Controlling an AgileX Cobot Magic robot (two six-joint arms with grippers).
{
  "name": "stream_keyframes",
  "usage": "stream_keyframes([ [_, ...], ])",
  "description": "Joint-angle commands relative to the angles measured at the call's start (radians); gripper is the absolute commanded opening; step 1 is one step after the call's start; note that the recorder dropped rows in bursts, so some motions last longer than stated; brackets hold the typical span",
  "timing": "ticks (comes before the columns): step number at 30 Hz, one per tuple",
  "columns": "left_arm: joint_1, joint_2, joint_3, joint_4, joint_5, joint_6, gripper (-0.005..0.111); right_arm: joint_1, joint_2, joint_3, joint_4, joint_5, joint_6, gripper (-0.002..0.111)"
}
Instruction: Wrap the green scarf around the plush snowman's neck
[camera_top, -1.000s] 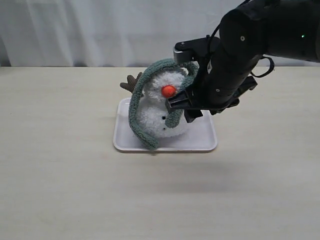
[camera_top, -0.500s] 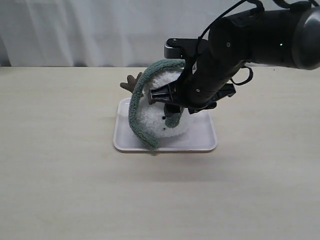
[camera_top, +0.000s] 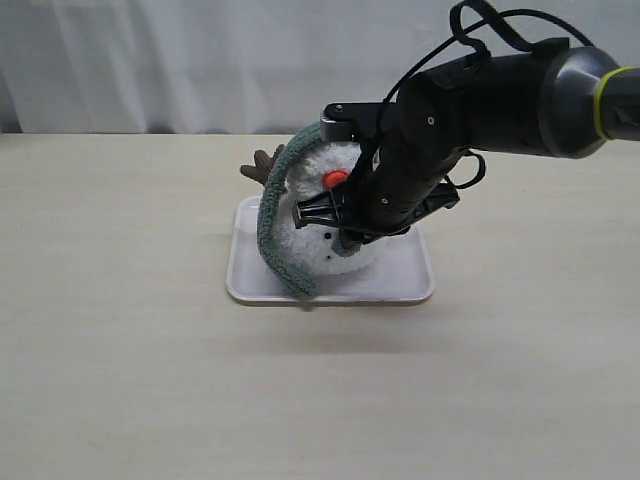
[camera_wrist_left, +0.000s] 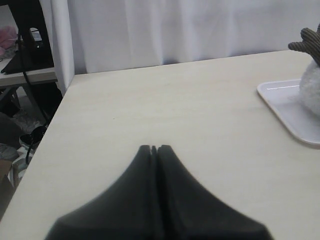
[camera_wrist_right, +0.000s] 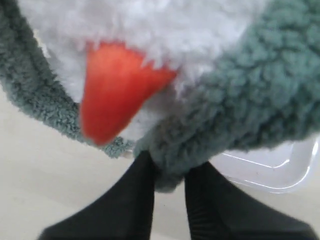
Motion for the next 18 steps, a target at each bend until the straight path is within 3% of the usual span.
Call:
stream_keyframes([
  [1,0.001,-0.003,0.004,0.000,-0.010,-0.001,0.000,-0.003,-0.006,-0.004,-0.073,0.030,-0.005,0.004],
  [11,0.001,-0.003,0.004,0.000,-0.010,-0.001,0.000,-0.003,-0.029,-0.004,-0.227,0.277,-0.014,0.004],
  [18,0.001,-0.003,0.004,0.000,-0.010,-0.001,0.000,0.000,-0.028,-0.004,-0.198,0.325,-0.085,0.008],
])
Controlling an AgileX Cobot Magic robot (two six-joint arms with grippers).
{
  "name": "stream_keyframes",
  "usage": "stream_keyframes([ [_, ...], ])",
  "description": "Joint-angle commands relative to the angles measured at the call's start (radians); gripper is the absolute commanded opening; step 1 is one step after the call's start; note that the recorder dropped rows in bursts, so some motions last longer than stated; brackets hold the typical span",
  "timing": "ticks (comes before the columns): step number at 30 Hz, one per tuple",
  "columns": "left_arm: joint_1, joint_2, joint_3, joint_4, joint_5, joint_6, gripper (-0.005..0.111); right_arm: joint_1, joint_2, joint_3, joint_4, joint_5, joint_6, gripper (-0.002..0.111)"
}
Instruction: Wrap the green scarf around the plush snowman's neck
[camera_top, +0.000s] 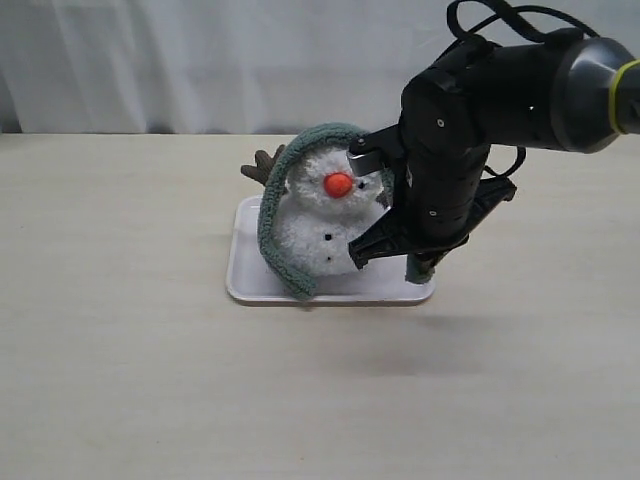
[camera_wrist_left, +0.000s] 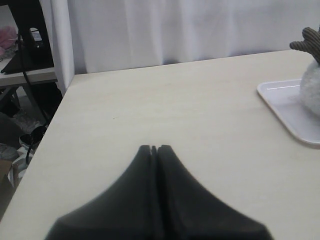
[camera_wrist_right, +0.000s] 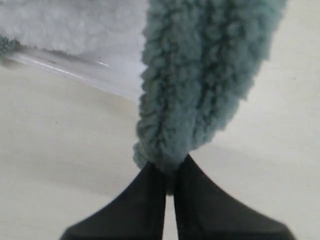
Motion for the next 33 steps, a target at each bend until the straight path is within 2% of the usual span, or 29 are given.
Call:
stream_keyframes([
  [1,0.001,-0.003,0.004,0.000,-0.010,-0.001,0.000,0.000,-0.007,-0.004,0.041,0.016,-0.068,0.011],
  [8,0.001,-0.003,0.004,0.000,-0.010,-0.001,0.000,0.000,-0.014,-0.013,0.195,0.036,-0.213,0.043],
  [12,0.001,-0.003,0.004,0.000,-0.010,-0.001,0.000,0.000,-0.040,-0.035,0.206,0.115,-0.233,0.051],
  [17,0.001,-0.003,0.004,0.000,-0.010,-0.001,0.000,0.000,-0.113,-0.034,0.206,0.175,-0.248,0.051],
  [23,0.001,-0.003,0.004,0.000,-0.010,-0.001,0.000,0.000,-0.214,-0.071,0.281,0.052,-0.297,0.051],
  [29,0.001,-0.003,0.004,0.000,-0.010,-0.001,0.000,0.000,-0.239,-0.135,0.299,-0.107,-0.303,0.033],
  [33,0.001,-0.003,0.004,0.000,-0.010,-0.001,0.000,0.000,-0.161,-0.231,0.235,-0.120,-0.308,0.032],
])
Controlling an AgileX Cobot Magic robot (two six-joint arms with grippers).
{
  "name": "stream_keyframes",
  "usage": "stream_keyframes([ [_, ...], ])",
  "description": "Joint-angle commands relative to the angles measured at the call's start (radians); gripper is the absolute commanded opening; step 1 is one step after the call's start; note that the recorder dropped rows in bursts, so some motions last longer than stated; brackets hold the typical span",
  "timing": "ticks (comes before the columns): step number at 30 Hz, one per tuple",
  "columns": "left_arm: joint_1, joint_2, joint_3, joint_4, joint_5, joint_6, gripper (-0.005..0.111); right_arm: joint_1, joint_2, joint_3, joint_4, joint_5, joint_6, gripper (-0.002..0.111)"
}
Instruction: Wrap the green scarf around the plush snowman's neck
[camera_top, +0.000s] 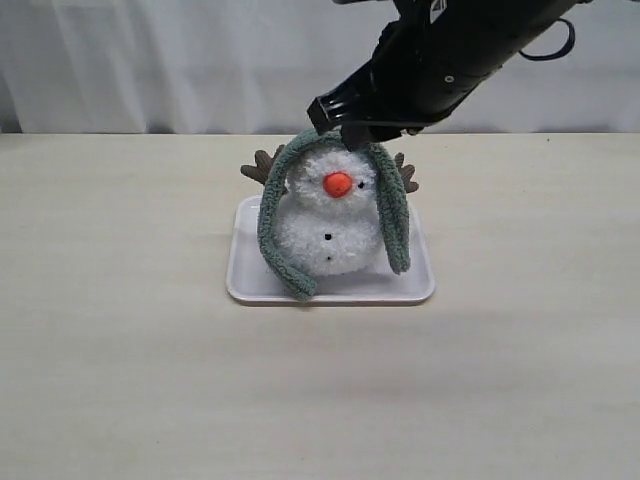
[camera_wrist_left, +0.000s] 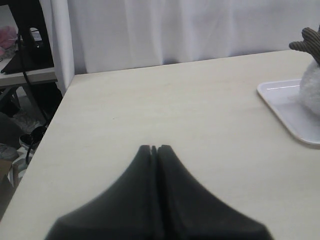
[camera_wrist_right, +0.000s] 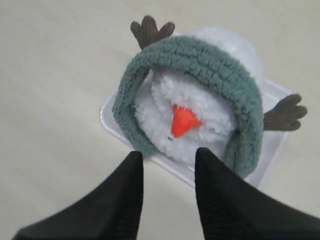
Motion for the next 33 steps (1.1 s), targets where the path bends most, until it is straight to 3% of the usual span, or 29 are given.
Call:
stream_keyframes([
  [1,0.001,-0.003,0.004,0.000,-0.010,-0.001,0.000,0.000,0.080,-0.090,-0.062,-0.017,-0.011,0.032],
  [3,0.001,-0.003,0.004,0.000,-0.010,-0.001,0.000,0.000,0.146,-0.134,-0.071,-0.016,-0.037,0.025],
  [6,0.001,-0.003,0.004,0.000,-0.010,-0.001,0.000,0.000,0.219,-0.180,-0.067,0.016,-0.150,0.004],
  [14,0.001,-0.003,0.004,0.000,-0.010,-0.001,0.000,0.000,0.244,-0.180,-0.168,-0.080,-0.188,0.004],
  [25,0.001,-0.003,0.004,0.000,-0.010,-0.001,0.000,-0.003,0.267,-0.180,-0.324,-0.110,-0.067,0.004],
  [30,0.001,-0.003,0.004,0.000,-0.010,-0.001,0.000,0.000,0.202,-0.180,-0.260,-0.142,-0.070,0.004],
  [33,0.001,-0.003,0.004,0.000,-0.010,-0.001,0.000,0.000,0.177,-0.180,-0.123,-0.117,-0.229,0.004],
])
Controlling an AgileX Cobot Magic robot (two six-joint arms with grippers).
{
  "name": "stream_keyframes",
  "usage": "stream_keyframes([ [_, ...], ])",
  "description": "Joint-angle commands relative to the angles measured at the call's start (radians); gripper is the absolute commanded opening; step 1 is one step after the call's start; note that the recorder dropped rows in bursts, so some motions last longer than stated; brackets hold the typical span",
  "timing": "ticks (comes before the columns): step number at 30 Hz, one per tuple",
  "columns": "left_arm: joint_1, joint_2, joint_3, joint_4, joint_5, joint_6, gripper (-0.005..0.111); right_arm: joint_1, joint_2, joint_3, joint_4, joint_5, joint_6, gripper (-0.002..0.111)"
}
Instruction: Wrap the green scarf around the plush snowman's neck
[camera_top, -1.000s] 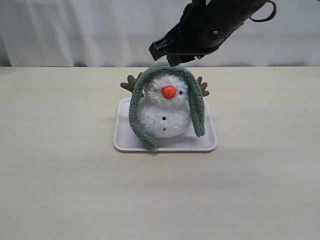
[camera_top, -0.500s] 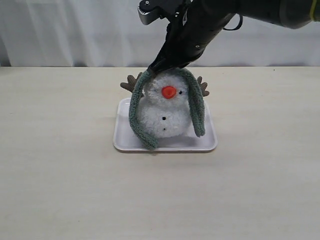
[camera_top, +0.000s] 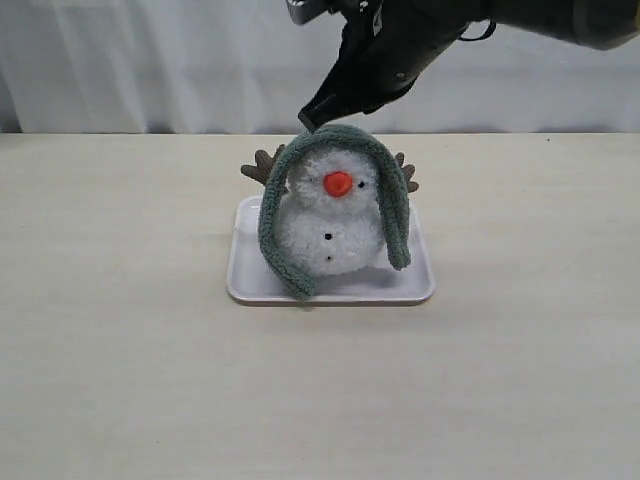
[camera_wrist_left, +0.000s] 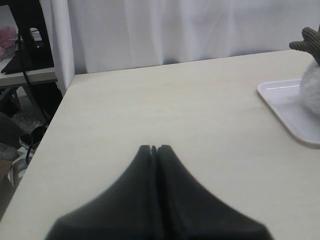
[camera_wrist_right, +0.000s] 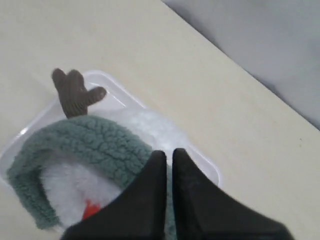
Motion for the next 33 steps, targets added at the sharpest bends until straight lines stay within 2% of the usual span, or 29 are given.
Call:
stream_keyframes([
  [1,0.001,-0.003,0.004,0.000,-0.010,-0.001,0.000,0.000,-0.039,-0.007,0.209,0.035,-0.216,0.005],
  [3,0.001,-0.003,0.004,0.000,-0.010,-0.001,0.000,0.000,-0.032,-0.007,0.280,0.073,-0.294,0.008],
  [6,0.001,-0.003,0.004,0.000,-0.010,-0.001,0.000,0.000,-0.006,-0.007,0.286,0.087,-0.299,0.013],
  [12,0.001,-0.003,0.004,0.000,-0.010,-0.001,0.000,0.000,0.048,-0.007,0.259,0.080,-0.296,0.012],
  [22,0.001,-0.003,0.004,0.000,-0.010,-0.001,0.000,0.000,0.066,-0.007,-0.071,0.043,-0.039,0.012],
  [33,0.001,-0.003,0.004,0.000,-0.010,-0.001,0.000,0.000,0.077,-0.007,-0.006,-0.102,-0.029,0.012],
])
